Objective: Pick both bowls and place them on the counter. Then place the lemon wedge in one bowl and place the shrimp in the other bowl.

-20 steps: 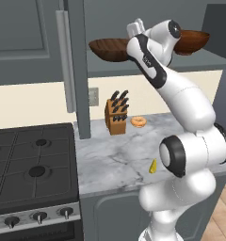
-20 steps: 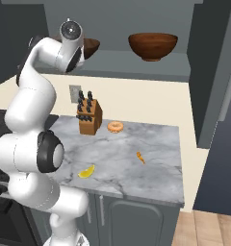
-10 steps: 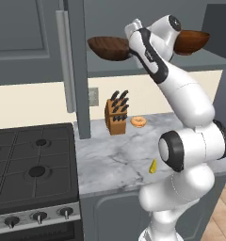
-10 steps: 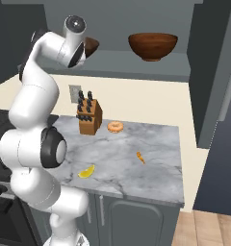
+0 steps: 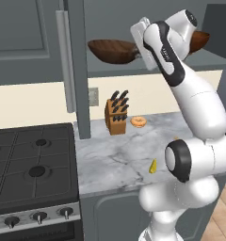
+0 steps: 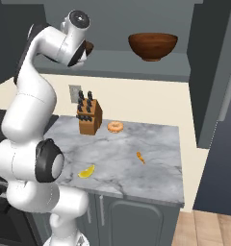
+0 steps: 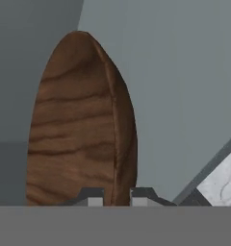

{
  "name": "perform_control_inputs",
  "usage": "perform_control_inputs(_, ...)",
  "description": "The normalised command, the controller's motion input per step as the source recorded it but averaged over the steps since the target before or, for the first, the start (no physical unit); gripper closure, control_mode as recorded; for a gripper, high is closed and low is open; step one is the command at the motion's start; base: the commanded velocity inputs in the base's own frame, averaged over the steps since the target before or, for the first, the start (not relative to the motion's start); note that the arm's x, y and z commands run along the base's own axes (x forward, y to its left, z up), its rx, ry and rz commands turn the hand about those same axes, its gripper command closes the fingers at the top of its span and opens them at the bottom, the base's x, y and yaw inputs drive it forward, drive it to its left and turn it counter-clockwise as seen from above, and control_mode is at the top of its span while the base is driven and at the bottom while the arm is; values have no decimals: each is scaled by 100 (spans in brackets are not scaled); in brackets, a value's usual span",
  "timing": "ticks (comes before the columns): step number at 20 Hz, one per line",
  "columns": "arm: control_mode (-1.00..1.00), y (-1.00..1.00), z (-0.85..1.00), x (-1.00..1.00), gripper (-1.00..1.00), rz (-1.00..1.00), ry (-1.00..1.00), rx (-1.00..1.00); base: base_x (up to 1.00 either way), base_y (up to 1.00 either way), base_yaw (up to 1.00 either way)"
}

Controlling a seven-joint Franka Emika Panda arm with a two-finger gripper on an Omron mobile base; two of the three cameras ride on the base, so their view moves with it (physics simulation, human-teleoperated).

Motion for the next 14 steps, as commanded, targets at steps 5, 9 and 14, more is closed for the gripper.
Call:
perform_control_inputs(5, -100, -14, -4, -82, 100, 1, -7, 0, 0, 0, 0)
perform_control_inputs(9, -100, -26, -7, -93, 100, 0, -12, 1, 0, 0, 0)
perform_control_inputs(14, -100, -37, -9, -94, 100, 0, -11, 4, 0, 0, 0)
